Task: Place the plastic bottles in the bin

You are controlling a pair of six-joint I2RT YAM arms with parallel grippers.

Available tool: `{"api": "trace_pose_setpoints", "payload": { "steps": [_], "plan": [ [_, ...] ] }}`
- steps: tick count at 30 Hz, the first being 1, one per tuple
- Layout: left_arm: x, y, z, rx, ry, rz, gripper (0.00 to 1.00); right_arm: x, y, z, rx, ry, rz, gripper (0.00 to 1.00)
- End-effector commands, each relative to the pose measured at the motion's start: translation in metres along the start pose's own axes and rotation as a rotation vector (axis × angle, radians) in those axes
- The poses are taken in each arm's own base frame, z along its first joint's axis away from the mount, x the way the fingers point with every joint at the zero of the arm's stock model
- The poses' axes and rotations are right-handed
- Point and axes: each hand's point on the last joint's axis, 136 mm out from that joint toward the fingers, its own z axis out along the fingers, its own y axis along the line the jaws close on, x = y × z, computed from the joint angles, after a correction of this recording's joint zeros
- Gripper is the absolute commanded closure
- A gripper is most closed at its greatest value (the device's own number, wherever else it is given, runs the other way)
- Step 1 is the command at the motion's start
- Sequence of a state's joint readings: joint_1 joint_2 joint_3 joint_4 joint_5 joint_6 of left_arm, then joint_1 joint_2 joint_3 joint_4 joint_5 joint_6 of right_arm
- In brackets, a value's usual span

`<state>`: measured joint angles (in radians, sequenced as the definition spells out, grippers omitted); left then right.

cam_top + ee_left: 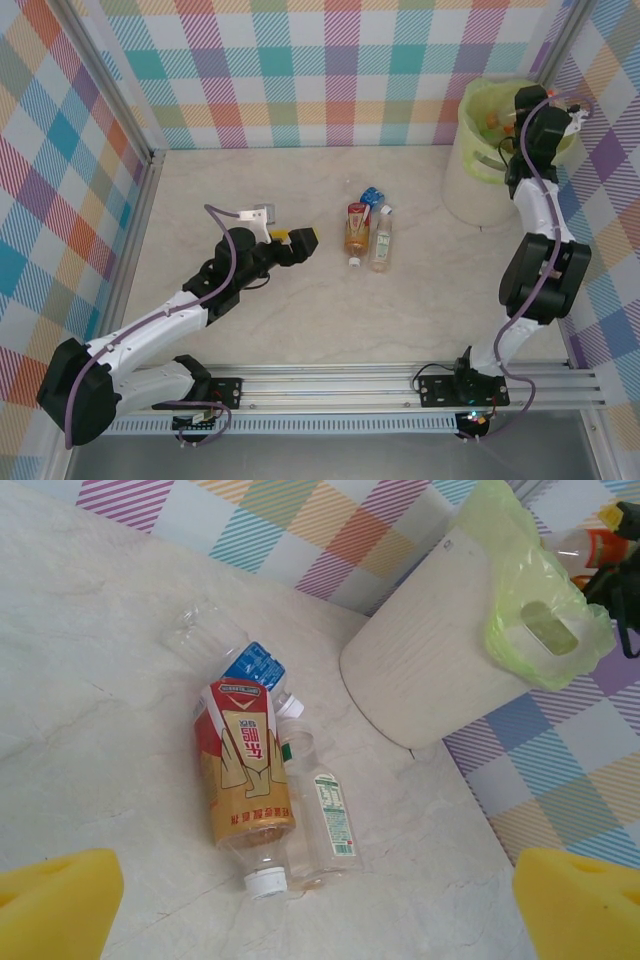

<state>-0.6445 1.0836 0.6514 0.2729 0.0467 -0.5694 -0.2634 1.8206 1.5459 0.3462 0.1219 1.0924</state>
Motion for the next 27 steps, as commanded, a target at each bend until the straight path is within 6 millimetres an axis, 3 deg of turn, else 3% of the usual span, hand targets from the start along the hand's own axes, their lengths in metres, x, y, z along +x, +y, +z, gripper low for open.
{"api": "trace_pose_setpoints", "payload": {
  "steps": [1, 3, 11, 17, 21, 27],
  "plan": [
    [-0.005, 0.000, 0.000, 0.014, -0.025, -0.019, 0.00, -0.007, 0.021, 0.006, -0.013, -0.002, 0.058, 0.09],
    [-0.005, 0.001, 0.000, 0.008, -0.025, -0.021, 0.00, -0.004, 0.019, 0.005, 0.021, 0.018, 0.050, 0.00],
    [0.003, 0.010, 0.004, -0.022, 0.003, -0.034, 0.00, -0.018, 0.038, -0.026, -0.007, -0.011, -0.061, 0.00],
    [0.010, 0.016, 0.009, -0.044, 0.028, -0.064, 0.00, -0.027, 0.041, -0.058, 0.014, -0.039, -0.176, 0.00],
    [0.019, 0.025, 0.014, -0.091, 0.071, -0.080, 0.00, -0.019, 0.048, -0.080, -0.001, 0.025, -0.261, 0.00],
    [0.030, 0.039, 0.023, -0.144, 0.107, -0.123, 0.00, 0.011, 0.047, -0.126, -0.042, 0.190, -0.355, 0.00]
  ]
}}
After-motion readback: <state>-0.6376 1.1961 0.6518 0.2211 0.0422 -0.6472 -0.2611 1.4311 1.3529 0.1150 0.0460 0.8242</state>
